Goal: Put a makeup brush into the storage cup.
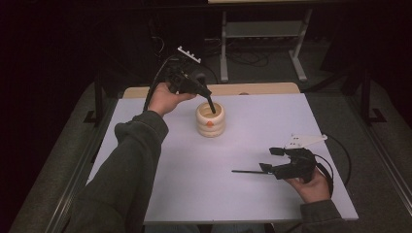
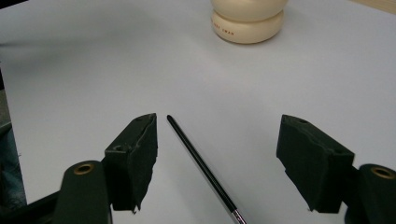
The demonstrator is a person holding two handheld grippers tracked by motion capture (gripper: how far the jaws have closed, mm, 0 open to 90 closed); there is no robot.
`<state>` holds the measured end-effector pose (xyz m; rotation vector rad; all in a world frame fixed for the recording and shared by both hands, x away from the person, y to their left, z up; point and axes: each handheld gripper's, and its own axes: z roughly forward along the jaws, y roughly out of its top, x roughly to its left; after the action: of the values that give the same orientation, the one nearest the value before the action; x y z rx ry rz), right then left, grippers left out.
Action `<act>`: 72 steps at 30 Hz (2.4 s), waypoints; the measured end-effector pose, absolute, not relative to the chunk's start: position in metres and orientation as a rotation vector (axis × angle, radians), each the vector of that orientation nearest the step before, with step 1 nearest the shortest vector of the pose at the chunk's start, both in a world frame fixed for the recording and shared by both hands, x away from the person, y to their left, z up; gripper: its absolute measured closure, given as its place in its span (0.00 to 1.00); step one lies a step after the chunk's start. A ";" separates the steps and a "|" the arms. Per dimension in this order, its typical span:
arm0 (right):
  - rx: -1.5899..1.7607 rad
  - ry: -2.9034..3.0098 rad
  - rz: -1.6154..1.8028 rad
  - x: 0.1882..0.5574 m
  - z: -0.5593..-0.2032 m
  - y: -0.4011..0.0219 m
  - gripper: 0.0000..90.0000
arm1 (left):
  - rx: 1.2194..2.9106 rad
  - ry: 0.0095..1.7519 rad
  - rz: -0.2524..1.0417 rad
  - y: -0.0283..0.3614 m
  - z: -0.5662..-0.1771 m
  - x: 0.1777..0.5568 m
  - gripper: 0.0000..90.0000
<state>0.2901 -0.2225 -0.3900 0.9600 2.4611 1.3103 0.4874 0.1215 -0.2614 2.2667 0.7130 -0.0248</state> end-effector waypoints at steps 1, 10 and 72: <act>0.967 2.460 1.314 0.290 -0.390 -0.223 0.31 | 2.273 0.721 -0.021 0.122 -0.262 0.488 0.86; 0.969 2.461 1.310 0.290 -0.390 -0.223 0.31 | 2.286 0.757 0.008 0.121 -0.271 0.496 0.86; 0.937 2.476 1.300 0.291 -0.390 -0.217 0.31 | 2.278 0.888 0.039 0.148 -0.328 0.481 0.74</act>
<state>0.2909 -0.2170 -0.3905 0.9367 2.4762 1.2998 0.4814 0.1483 -0.3282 2.2779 0.8880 0.0390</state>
